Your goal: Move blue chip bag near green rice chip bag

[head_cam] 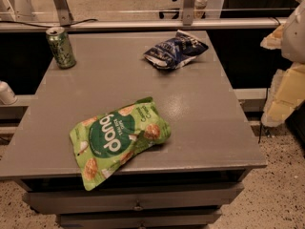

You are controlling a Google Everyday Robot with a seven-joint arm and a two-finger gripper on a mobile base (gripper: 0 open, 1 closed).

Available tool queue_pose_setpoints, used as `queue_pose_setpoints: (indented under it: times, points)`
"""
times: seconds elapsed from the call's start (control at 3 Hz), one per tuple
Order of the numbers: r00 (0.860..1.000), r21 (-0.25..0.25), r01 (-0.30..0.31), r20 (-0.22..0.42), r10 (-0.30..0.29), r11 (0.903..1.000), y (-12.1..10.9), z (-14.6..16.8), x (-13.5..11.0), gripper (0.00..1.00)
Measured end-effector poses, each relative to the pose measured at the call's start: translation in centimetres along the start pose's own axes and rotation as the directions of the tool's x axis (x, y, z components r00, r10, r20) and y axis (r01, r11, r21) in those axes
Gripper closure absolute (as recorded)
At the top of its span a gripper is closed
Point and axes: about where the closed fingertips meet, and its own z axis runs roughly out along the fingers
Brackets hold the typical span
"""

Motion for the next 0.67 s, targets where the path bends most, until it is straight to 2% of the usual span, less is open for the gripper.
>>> queue_pose_setpoints:
  times: [0.33, 0.67]
  points:
    - [1.0, 0.002, 0.0, 0.001, 0.0, 1.0, 0.0, 0.0, 0.0, 0.0]
    - [0.999, 0.041, -0.007, 0.054, 0.005, 0.9991, -2.1, 1.2, -0.8, 0.0]
